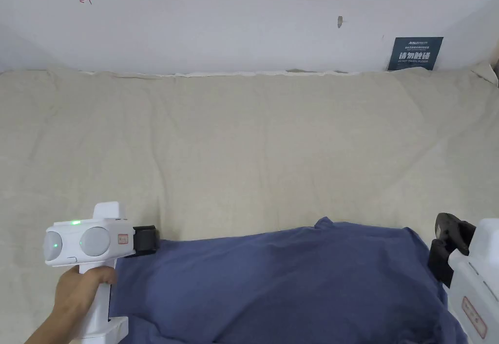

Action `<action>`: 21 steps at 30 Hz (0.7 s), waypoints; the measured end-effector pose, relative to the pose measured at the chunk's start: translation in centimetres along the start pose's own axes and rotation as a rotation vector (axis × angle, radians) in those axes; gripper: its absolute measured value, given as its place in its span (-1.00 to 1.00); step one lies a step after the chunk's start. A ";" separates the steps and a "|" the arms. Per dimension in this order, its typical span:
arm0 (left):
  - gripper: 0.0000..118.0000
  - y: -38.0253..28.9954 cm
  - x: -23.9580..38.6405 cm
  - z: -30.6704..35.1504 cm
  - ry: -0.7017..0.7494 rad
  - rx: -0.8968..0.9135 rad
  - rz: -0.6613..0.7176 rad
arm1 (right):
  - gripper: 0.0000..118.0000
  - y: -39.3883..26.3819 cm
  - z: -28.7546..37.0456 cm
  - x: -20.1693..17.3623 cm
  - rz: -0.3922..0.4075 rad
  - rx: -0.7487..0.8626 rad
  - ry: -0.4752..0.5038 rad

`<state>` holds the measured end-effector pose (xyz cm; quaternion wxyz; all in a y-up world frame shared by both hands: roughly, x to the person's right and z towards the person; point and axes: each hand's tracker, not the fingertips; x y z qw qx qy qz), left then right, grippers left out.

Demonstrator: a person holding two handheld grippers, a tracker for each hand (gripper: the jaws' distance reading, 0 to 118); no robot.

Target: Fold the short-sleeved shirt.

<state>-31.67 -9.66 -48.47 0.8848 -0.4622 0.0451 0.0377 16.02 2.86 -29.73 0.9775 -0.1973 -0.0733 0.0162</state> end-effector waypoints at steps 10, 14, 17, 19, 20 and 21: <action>-0.66 -1.7 0.9 -2.7 0.006 0.005 -0.056 | -0.96 -2.5 -7.6 0.6 -0.045 -0.183 0.045; -0.96 -2.6 1.2 -1.1 -0.023 0.050 -0.082 | -0.42 -3.7 -13.5 2.6 -0.108 -0.308 0.039; -0.96 -2.9 1.3 1.9 -0.054 0.149 -0.090 | 0.47 -4.3 -17.8 3.3 -0.090 -0.400 -0.023; -0.96 -2.9 1.2 3.8 -0.080 0.183 -0.090 | 0.79 -5.0 -20.5 3.8 -0.064 -0.467 -0.031; -0.96 -2.9 1.3 4.6 -0.089 0.190 -0.094 | 0.78 -5.5 -21.7 3.9 -0.049 -0.504 -0.042; -0.96 -2.9 1.4 5.4 -0.097 0.195 -0.099 | 0.75 -5.7 -22.3 3.6 -0.046 -0.529 -0.040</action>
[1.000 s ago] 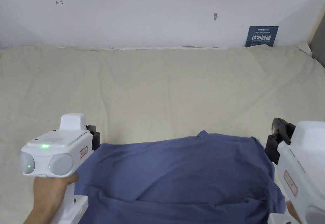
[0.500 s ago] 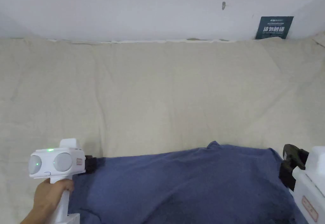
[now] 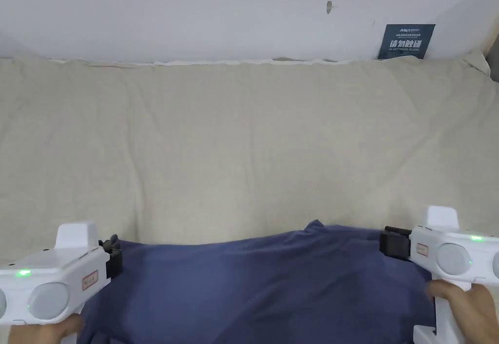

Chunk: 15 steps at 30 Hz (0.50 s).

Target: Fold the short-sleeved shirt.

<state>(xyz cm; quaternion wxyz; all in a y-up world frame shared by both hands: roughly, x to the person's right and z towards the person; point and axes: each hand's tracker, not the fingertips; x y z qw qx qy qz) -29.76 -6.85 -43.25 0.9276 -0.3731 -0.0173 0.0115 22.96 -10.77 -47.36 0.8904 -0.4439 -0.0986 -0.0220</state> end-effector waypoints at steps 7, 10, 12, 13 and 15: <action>-0.96 -0.4 0.1 2.2 0.003 0.013 -0.006 | -0.91 -1.4 1.6 -2.6 0.007 -0.036 0.065; -0.96 -0.9 -0.4 3.2 0.006 0.012 0.037 | -0.91 -2.1 4.5 -3.2 0.084 0.033 0.044; -0.96 -1.4 -0.9 4.6 0.005 0.026 0.077 | -0.91 -2.6 8.0 -3.0 0.088 0.097 0.058; -0.96 -1.6 -1.1 5.2 0.003 0.031 0.092 | -0.91 -2.9 9.5 -2.7 0.087 0.121 0.073; -0.96 -2.4 -1.7 6.7 0.008 0.037 0.118 | -0.91 -3.8 13.4 -2.1 0.098 0.171 0.104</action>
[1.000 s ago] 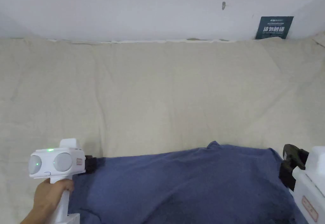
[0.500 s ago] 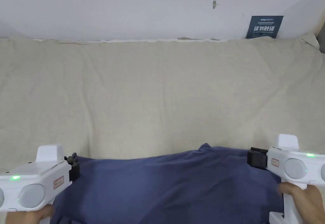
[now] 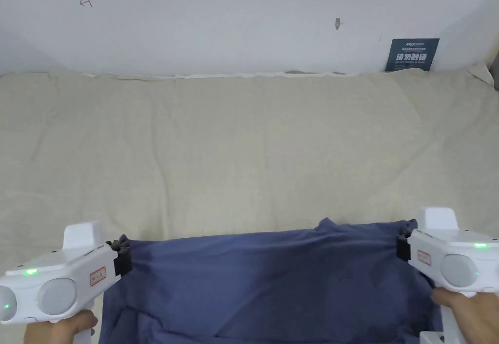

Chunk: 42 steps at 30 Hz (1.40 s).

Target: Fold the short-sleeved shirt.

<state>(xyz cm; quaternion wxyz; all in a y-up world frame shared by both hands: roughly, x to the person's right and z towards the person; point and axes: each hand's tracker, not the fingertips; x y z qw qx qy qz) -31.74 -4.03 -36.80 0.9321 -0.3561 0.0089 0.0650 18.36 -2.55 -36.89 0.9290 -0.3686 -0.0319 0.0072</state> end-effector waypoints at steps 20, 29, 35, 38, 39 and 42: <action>-0.96 -17.0 -2.9 6.5 0.095 -0.258 -0.013 | -0.91 -19.7 9.1 5.5 -0.239 -0.193 0.038; 0.64 -14.6 -2.0 8.9 0.065 -0.189 0.058 | 0.05 -16.5 12.7 3.3 -0.215 -0.091 -0.051; 0.97 -8.5 2.2 13.9 -0.016 0.145 0.038 | 0.67 -10.0 17.5 1.7 -0.128 0.206 -0.038; 0.97 -5.8 4.8 16.4 -0.029 0.349 0.040 | 0.67 -7.4 19.8 0.3 -0.103 0.360 -0.031; 0.94 -5.2 5.6 16.9 -0.041 0.391 0.028 | 0.67 -6.9 20.3 -0.1 -0.093 0.398 -0.030; 0.52 -3.5 7.8 18.2 -0.036 0.477 -0.009 | 0.67 -5.9 21.8 -1.9 -0.051 0.517 -0.074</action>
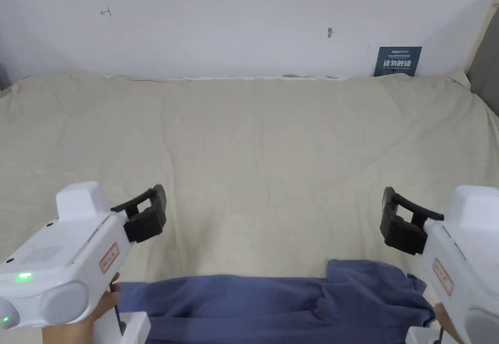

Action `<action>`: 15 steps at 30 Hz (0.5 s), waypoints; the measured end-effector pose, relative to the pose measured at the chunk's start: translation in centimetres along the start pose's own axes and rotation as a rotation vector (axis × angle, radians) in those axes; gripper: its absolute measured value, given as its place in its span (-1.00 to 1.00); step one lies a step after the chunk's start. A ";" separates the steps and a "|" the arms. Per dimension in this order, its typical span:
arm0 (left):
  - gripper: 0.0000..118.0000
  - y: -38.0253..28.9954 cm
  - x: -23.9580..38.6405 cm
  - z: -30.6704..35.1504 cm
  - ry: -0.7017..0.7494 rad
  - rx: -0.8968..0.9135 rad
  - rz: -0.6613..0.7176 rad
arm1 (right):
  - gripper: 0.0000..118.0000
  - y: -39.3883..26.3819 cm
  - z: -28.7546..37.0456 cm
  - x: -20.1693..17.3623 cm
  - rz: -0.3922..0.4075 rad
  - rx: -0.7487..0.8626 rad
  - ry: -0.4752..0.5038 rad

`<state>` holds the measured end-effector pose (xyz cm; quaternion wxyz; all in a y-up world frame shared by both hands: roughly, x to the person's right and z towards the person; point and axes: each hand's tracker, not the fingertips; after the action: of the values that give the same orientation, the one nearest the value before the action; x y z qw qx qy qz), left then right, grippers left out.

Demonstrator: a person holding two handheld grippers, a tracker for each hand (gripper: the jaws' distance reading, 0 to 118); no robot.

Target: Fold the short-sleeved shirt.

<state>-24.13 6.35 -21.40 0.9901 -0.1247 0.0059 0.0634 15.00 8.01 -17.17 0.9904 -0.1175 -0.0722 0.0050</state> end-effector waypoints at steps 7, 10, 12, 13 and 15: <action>-1.00 0.2 2.3 0.3 -0.020 0.096 -0.096 | -0.88 0.7 0.9 -2.3 0.042 0.070 -0.002; -1.00 0.2 2.2 0.3 -0.047 0.086 -0.125 | -0.97 0.7 0.8 -2.4 0.038 0.060 -0.007; -1.00 0.0 1.7 0.3 -0.047 0.078 -0.128 | -0.97 0.8 0.9 -2.5 0.027 0.047 0.003; -1.00 -0.1 1.6 0.2 -0.049 0.066 -0.126 | -0.97 0.7 0.9 -2.6 0.027 0.047 0.000; -1.00 -0.3 0.7 -0.2 -0.041 0.021 -0.114 | -0.97 0.9 1.2 -2.8 0.033 0.044 -0.007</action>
<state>-23.34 6.08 -21.51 0.9933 -0.1133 -0.0206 0.0095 12.05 9.09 -16.66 0.9923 -0.0969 -0.0736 0.0236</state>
